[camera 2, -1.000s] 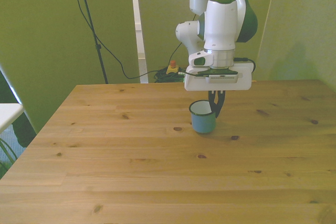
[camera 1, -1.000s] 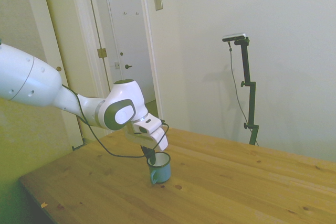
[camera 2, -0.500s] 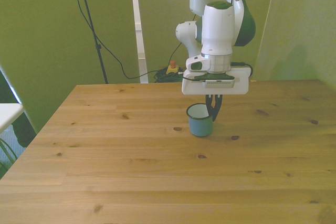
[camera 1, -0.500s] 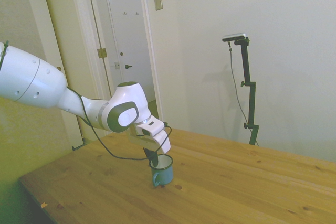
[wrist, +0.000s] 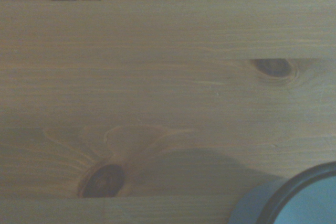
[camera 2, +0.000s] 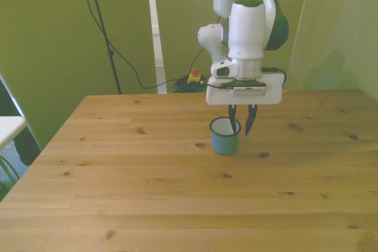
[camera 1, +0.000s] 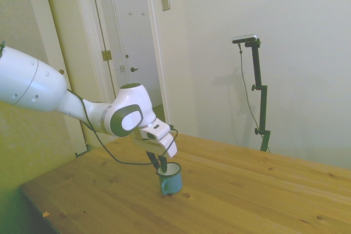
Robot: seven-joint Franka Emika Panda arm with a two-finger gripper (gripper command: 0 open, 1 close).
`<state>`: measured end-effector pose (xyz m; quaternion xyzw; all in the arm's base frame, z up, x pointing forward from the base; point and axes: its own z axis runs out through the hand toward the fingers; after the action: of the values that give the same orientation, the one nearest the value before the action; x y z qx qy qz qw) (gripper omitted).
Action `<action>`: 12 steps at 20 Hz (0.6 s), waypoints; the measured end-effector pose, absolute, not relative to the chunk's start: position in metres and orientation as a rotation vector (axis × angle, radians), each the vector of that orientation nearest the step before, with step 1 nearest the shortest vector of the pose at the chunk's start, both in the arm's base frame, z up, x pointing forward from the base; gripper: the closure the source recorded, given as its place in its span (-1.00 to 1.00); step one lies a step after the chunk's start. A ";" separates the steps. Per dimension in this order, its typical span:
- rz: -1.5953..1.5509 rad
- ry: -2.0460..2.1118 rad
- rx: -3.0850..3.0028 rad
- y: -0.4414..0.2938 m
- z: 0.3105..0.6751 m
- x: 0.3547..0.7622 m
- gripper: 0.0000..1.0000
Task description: Flip the mug upright
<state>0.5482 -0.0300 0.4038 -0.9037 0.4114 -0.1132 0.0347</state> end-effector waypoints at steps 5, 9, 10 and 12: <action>-0.392 1.210 -2.780 -0.009 0.426 0.518 -1.00; -0.423 1.161 -2.791 0.020 0.434 0.487 -1.00; -0.432 1.150 -2.794 0.028 0.435 0.480 -1.00; -0.436 1.130 -2.807 0.041 0.432 0.469 -1.00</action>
<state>0.4693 0.0411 0.4315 -0.9173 0.3693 -0.1426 0.0424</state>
